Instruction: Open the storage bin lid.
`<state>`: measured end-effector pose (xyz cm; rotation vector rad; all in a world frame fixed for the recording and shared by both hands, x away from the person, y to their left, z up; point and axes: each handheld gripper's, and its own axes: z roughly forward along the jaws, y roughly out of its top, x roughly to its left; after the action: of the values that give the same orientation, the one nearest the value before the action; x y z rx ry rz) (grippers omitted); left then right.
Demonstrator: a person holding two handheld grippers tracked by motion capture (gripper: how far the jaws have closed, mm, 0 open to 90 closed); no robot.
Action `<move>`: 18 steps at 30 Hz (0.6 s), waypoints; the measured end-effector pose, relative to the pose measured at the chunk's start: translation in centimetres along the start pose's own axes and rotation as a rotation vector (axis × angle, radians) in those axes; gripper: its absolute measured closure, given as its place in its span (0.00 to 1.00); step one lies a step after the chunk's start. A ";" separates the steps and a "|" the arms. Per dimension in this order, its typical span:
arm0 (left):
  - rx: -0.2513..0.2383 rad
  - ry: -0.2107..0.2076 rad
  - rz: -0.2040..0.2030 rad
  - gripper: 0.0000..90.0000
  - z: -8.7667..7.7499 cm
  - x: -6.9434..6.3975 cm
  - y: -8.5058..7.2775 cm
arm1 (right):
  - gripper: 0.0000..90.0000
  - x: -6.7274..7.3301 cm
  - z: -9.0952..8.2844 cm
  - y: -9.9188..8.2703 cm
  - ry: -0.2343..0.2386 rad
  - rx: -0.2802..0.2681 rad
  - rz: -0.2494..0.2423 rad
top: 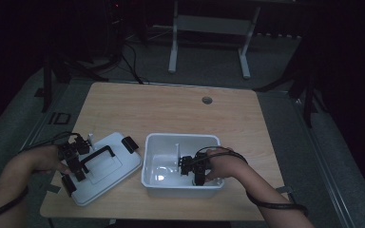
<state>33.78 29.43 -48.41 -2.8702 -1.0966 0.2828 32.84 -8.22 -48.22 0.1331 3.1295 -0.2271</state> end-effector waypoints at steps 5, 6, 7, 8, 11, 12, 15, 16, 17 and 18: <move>-0.001 0.001 0.002 0.43 0.1 0.0 0.1 | 0.55 -0.1 0.4 0.2 -0.004 0.014 0.005; -0.003 -0.002 0.000 0.43 0.1 0.0 0.1 | 0.55 -0.1 0.5 0.3 -0.009 0.022 0.006; -0.003 -0.002 0.000 0.43 0.1 0.0 0.1 | 0.55 -0.1 0.6 0.3 0.001 0.027 0.008; -0.006 0.000 -0.002 0.43 0.1 0.0 0.0 | 0.55 0.0 0.6 0.4 0.005 0.042 0.008; -0.004 -0.001 0.000 0.43 0.1 0.0 0.0 | 0.54 -0.1 0.7 0.5 0.006 0.049 0.006; -0.004 0.000 0.000 0.43 0.1 0.0 -0.1 | 0.54 -0.1 0.6 0.6 0.005 0.050 0.005; -0.005 -0.001 -0.002 0.43 0.0 0.0 -0.1 | 0.50 -0.2 0.3 0.5 0.026 0.029 0.021; -0.005 0.000 0.001 0.43 0.0 0.1 -0.2 | 0.49 -0.3 0.1 0.4 0.033 0.023 0.027; -0.004 0.002 -0.002 0.43 0.0 0.1 -0.2 | 0.48 -0.3 0.0 0.3 0.034 0.020 0.023; -0.005 0.001 -0.002 0.43 -0.1 0.1 -0.2 | 0.48 -0.3 -0.2 0.2 0.028 0.018 0.024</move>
<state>33.72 29.60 -48.31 -2.8728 -1.1011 0.2788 33.19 -8.04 -48.03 0.1750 3.1527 -0.2553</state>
